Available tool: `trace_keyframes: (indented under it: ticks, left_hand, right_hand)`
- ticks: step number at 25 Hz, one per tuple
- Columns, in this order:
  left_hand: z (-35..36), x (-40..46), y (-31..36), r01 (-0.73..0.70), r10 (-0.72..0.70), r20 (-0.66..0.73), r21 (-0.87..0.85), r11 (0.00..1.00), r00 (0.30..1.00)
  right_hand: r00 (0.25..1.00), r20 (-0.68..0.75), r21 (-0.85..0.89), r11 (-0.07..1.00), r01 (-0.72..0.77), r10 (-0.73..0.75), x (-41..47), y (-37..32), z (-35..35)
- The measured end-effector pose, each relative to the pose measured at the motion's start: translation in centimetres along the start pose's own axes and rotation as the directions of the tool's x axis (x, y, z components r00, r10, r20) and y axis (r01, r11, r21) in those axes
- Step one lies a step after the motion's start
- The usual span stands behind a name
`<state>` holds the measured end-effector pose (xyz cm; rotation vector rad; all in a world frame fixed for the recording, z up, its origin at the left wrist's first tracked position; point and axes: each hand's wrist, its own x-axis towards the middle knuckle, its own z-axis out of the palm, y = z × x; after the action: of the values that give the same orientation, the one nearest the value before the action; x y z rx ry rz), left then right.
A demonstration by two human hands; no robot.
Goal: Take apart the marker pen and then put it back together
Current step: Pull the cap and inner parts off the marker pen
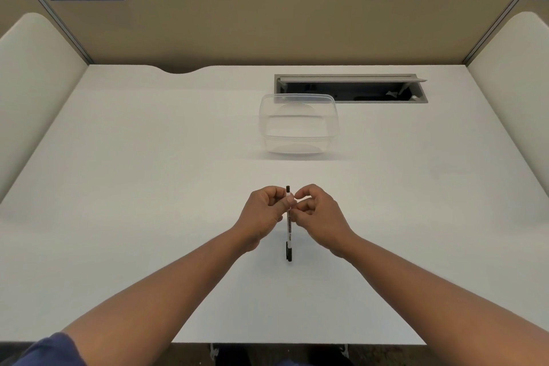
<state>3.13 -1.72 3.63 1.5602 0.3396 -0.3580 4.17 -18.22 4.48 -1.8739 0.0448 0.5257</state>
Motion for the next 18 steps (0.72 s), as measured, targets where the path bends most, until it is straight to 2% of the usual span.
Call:
trace_keyframes:
  ticks: [2,4,6,8,10,12,16,18]
  left_hand:
    - [-0.1,-0.1,0.1,-0.056,0.058,-0.013,0.082,0.995,0.998]
    - [-0.2,-0.1,0.2,-0.139,0.142,0.005,0.233,0.962,0.990]
    - [-0.4,-0.2,0.3,-0.222,0.222,0.056,0.457,0.861,0.974]
    - [-0.6,-0.3,0.5,-0.327,0.315,0.133,0.623,0.711,0.940]
    - [-0.8,-0.4,0.7,-0.411,0.394,0.194,0.689,0.597,0.898]
    - [-1.0,-0.5,0.9,-0.451,0.436,0.230,0.728,0.517,0.870]
    - [-1.0,-0.5,1.3,-0.467,0.430,0.259,0.728,0.501,0.865]
    - [-1.1,-0.5,1.4,-0.477,0.434,0.270,0.728,0.492,0.860]
  right_hand:
    - [0.999,-0.024,0.058,0.998,-0.036,0.037,0.0,-0.2,-0.3]
    - [0.994,-0.041,0.146,0.985,-0.092,0.099,0.2,-0.7,-0.8]
    - [0.985,-0.001,0.181,0.969,-0.167,0.170,0.5,-1.3,-1.5]
    - [0.970,0.076,0.103,0.966,-0.238,0.231,0.7,-1.9,-2.2]
    - [0.955,0.143,-0.006,0.965,-0.262,0.260,0.9,-1.9,-2.6]
    - [0.950,0.185,-0.025,0.968,-0.251,0.252,0.9,-1.5,-2.8]
    - [0.979,0.130,0.022,0.986,-0.163,0.159,0.7,-0.8,-2.8]
    - [0.981,0.132,0.104,0.983,-0.153,0.139,0.5,-0.5,-2.8]
